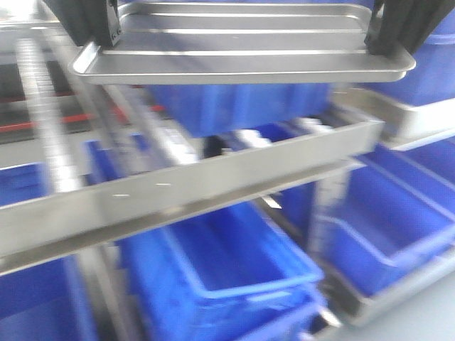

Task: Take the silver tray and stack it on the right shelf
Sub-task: 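Hold the tray raised in both grippers while the base drives away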

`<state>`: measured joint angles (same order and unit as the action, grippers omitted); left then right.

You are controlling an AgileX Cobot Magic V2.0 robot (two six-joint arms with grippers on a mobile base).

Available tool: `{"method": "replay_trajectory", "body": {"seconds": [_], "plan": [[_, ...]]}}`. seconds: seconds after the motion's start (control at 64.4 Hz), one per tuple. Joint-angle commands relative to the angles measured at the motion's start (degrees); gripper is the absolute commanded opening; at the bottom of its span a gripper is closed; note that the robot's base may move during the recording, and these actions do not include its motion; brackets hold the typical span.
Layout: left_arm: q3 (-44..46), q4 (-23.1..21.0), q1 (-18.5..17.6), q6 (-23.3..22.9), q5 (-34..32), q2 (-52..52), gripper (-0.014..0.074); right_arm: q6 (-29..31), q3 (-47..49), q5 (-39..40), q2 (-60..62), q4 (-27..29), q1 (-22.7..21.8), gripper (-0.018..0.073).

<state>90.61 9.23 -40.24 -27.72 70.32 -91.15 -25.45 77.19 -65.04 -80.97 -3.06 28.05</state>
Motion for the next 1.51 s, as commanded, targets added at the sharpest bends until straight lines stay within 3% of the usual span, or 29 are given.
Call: {"method": "replay_trajectory", "body": {"seconds": [0.0, 1.49], "plan": [[1.8, 0.3, -0.9, 1.8, 4.6, 2.6, -0.0093, 1.4, 1.7, 2.7, 2.0, -1.1, 0.1, 0.0056], [1.8, 0.3, -0.9, 1.8, 4.6, 2.6, -0.0093, 1.4, 1.7, 2.7, 2.0, -1.1, 0.1, 0.0056]]}}
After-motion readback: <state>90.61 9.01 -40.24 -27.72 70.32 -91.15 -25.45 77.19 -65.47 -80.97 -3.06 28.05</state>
